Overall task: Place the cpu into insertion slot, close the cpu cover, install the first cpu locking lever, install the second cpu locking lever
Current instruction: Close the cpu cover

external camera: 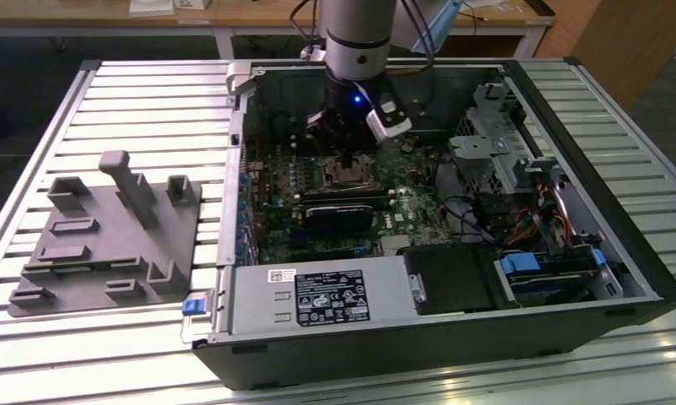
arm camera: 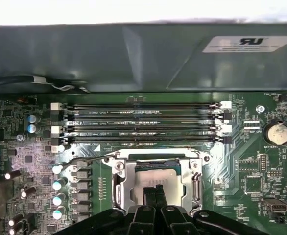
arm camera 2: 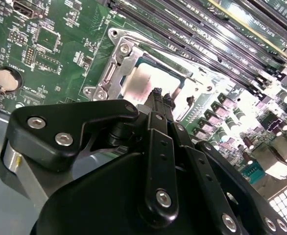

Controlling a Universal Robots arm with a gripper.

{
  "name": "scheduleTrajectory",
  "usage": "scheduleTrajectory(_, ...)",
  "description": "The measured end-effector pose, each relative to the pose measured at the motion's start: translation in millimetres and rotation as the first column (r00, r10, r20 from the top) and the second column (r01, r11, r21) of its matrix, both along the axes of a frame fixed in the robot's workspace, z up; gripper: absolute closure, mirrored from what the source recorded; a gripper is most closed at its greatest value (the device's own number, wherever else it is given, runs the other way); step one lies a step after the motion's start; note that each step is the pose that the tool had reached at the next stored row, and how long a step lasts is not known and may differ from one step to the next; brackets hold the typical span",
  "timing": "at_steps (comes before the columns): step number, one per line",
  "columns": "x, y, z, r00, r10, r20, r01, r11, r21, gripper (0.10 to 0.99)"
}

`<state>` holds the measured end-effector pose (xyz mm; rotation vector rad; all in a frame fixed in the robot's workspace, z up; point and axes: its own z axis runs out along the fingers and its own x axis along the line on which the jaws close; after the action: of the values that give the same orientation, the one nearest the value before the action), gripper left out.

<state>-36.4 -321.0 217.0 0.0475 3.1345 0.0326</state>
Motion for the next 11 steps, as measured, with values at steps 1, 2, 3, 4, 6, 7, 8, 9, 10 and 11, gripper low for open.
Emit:
scheduleTrajectory(1,-0.9,0.0,-0.1,1.0,0.0,0.0007,0.0,1.0,0.0,0.98)
scheduleTrajectory(2,-1.7,0.0,-0.1,1.0,0.0,0.001,0.0,1.0,0.0,0.98)
scheduleTrajectory(3,-2.4,0.0,-0.2,1.0,0.0,0.0015,0.0,1.0,0.0,0.98)
scheduleTrajectory(4,-2.9,0.0,-0.3,1.0,0.0,0.0028,0.0,1.0,0.0,0.98)
scheduleTrajectory(6,-3.9,0.0,-0.7,0.9999,0.0,0.0114,0.0,1.0,0.0,0.98)
scheduleTrajectory(7,-4.4,-0.1,-0.9,0.9998,0.0,0.0177,0.0,1.0,0.0,0.98)
scheduleTrajectory(8,-4.9,0.0,-1.1,0.9997,0.0,0.0239,0.0,1.0,0.0,0.98)
scheduleTrajectory(9,-5.5,0.0,-1.3,0.9996,0.001,0.0288,-0.001,1.0,0.0,0.98)
scheduleTrajectory(10,-6.0,0.0,-1.5,0.9995,0.001,0.0313,-0.001,1.0,0.0,0.98)
scheduleTrajectory(11,-6.4,0.0,-1.7,0.9995,0.001,0.0322,-0.001,1.0,0.0,0.98)
